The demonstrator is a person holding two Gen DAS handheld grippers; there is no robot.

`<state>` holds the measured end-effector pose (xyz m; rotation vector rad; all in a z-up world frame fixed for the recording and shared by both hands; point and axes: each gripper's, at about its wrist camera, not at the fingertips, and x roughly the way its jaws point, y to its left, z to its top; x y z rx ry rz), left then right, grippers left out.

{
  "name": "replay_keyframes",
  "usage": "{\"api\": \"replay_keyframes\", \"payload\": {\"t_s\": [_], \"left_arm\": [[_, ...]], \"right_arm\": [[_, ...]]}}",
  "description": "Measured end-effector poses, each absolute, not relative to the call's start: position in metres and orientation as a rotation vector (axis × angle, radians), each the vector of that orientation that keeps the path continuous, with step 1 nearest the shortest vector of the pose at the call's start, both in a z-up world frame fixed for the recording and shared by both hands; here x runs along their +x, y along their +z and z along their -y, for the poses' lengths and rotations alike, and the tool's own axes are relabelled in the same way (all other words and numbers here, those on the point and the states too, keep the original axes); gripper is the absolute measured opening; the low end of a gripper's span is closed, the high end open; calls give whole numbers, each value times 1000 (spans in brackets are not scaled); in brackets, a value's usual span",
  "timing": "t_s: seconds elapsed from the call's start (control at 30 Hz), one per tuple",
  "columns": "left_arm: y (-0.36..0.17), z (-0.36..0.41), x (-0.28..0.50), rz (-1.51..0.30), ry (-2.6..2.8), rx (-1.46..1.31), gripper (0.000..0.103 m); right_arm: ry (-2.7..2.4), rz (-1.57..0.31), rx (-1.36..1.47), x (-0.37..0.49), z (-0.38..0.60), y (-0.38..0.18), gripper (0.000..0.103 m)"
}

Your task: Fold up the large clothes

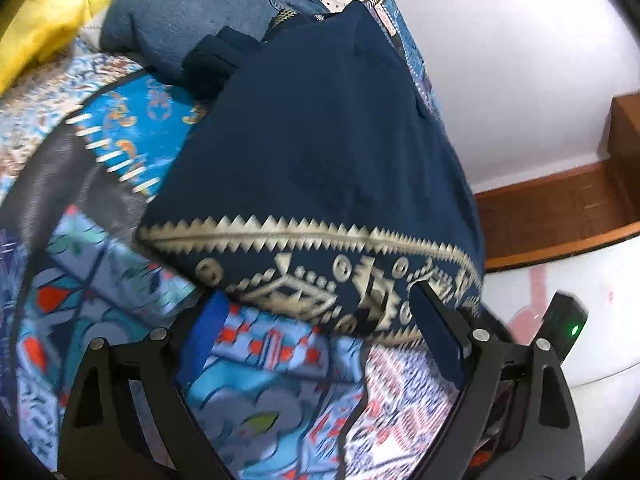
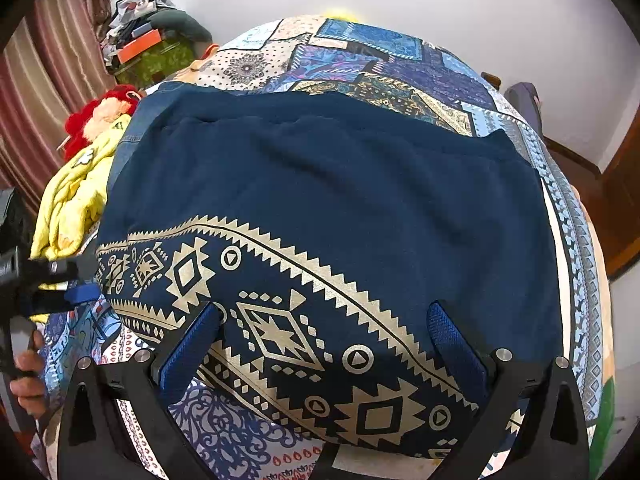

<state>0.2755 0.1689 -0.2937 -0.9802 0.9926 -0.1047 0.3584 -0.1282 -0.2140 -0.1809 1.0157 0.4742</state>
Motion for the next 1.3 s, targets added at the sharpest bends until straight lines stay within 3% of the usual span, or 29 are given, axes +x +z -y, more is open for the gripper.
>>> {"api": "replay_keyframes", "payload": {"t_s": [0.17, 0.33, 0.47, 0.5, 0.53, 0.63, 0.93, 1.2, 1.3], "left_arm": [[-299, -171, 307, -949, -52, -921, 89], [-289, -157, 344, -890, 58, -757, 67], [-279, -160, 353, -800, 132, -815, 57], [-278, -161, 353, -780, 147, -827, 46], [-274, -160, 351, -758, 170, -823, 26], [-259, -161, 347, -741, 206, -749, 19], [-179, -157, 302, -578, 178, -466, 16], [-144, -154, 290, -557, 171, -433, 16], [-139, -133, 302, -573, 173, -359, 15]], "right_arm": [[475, -1020, -180, 360, 129, -213, 103], [489, -1060, -223, 363, 126, -210, 103], [506, -1075, -264, 367, 128, -201, 103], [494, -1064, -273, 369, 130, -196, 103], [487, -1054, -276, 370, 131, -193, 103], [466, -1005, -269, 375, 134, -173, 103], [482, -873, -216, 386, 99, -133, 103], [582, -1075, -213, 381, 42, -221, 103], [609, -1077, -241, 378, 44, -218, 103]]}}
